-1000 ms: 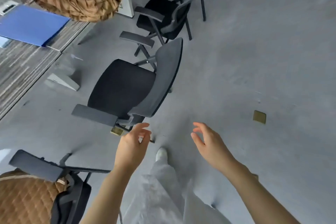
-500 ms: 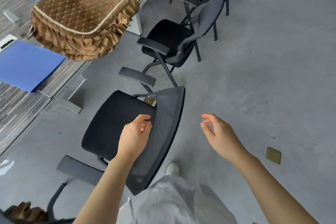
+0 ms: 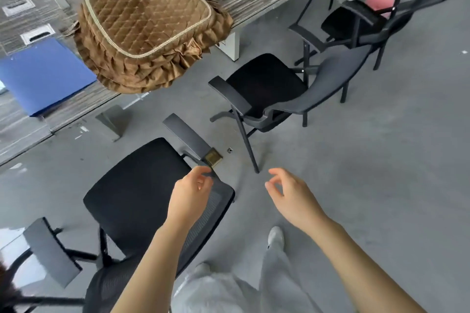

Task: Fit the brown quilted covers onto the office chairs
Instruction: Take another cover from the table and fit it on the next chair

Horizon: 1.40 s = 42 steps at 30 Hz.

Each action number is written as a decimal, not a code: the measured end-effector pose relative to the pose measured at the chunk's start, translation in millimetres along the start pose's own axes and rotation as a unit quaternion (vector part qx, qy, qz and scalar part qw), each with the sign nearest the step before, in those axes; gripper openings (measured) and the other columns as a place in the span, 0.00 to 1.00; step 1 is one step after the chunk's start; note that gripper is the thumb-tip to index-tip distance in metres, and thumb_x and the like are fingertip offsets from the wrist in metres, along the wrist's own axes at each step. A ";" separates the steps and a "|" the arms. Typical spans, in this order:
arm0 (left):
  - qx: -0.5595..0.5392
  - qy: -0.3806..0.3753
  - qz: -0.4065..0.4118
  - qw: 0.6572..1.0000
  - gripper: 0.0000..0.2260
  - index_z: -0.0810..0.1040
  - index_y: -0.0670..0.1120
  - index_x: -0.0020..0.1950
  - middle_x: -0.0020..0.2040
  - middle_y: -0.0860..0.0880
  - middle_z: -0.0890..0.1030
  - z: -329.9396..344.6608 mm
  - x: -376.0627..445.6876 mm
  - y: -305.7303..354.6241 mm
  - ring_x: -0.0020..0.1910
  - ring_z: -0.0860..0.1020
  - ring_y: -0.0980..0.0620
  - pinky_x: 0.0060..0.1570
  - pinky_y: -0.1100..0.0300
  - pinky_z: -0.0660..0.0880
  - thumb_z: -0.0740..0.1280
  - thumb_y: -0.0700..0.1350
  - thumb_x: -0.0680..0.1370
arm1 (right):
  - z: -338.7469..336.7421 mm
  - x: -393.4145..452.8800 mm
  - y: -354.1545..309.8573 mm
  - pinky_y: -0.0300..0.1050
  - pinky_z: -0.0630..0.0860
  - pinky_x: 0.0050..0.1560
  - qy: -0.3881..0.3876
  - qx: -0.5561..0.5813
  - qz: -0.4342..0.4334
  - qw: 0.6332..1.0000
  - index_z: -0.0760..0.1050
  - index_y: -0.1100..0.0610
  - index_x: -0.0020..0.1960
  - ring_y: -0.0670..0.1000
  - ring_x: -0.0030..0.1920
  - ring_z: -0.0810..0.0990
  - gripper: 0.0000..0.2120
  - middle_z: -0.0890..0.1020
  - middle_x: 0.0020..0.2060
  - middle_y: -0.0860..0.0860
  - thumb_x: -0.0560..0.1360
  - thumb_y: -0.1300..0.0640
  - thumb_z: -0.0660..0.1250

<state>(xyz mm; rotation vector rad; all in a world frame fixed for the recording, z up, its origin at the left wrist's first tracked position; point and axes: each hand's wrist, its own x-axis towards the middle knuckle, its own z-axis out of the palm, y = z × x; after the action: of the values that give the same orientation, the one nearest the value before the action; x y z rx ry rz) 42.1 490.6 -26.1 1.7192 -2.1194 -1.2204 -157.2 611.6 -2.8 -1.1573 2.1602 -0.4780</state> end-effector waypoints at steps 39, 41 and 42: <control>-0.362 0.352 -0.376 0.777 0.23 0.66 0.43 0.70 0.62 0.45 0.74 -177.0 464.3 3.7 0.54 0.73 0.47 0.49 0.52 0.70 0.65 0.44 0.76 | -74.2 649.6 -239.7 0.59 0.74 0.63 -0.142 0.150 0.088 0.974 0.68 0.63 0.67 0.62 0.63 0.75 0.21 0.76 0.60 0.57 0.77 0.54 0.65; -0.401 0.392 -0.386 0.733 0.20 0.68 0.43 0.66 0.59 0.46 0.73 -181.4 470.8 6.9 0.54 0.73 0.47 0.49 0.53 0.69 0.66 0.44 0.75 | -72.1 663.2 -239.8 0.53 0.77 0.59 -0.158 0.211 0.130 0.956 0.68 0.61 0.68 0.60 0.62 0.75 0.23 0.73 0.65 0.56 0.76 0.55 0.67; -0.407 0.413 -0.385 0.718 0.19 0.68 0.43 0.64 0.59 0.46 0.73 -184.6 472.2 8.8 0.54 0.73 0.47 0.49 0.52 0.70 0.66 0.44 0.74 | -71.9 668.7 -240.7 0.51 0.77 0.55 -0.166 0.239 0.144 0.946 0.68 0.61 0.68 0.60 0.62 0.75 0.23 0.72 0.64 0.55 0.76 0.56 0.68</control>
<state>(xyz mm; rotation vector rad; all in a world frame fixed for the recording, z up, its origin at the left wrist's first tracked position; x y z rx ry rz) -14.6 -11.5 -68.7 2.0543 -0.2247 -0.9327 -336.1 -78.2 -52.2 -0.5917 1.7486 -0.5854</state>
